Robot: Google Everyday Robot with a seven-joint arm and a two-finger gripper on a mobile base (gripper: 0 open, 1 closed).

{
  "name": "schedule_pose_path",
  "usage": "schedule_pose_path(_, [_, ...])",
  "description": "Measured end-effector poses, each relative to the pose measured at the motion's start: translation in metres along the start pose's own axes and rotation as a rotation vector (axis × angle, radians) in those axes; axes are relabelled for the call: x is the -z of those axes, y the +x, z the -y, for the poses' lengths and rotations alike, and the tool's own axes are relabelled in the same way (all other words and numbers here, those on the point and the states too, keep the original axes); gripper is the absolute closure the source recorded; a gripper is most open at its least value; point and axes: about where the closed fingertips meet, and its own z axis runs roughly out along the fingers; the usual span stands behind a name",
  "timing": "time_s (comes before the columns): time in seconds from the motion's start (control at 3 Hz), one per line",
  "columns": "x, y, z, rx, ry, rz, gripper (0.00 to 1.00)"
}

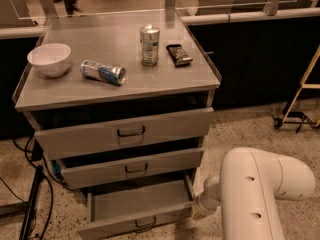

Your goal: Close bottom drawer

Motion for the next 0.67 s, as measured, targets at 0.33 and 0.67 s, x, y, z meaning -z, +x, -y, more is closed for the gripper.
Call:
schedule_pose_path(0.33, [0.005,-0.021,0.001,-0.034,0.003,0.051,1.00])
schedule_pose_path(0.67, [0.007,-0.054,-0.006,-0.067,0.021,0.100,1.00])
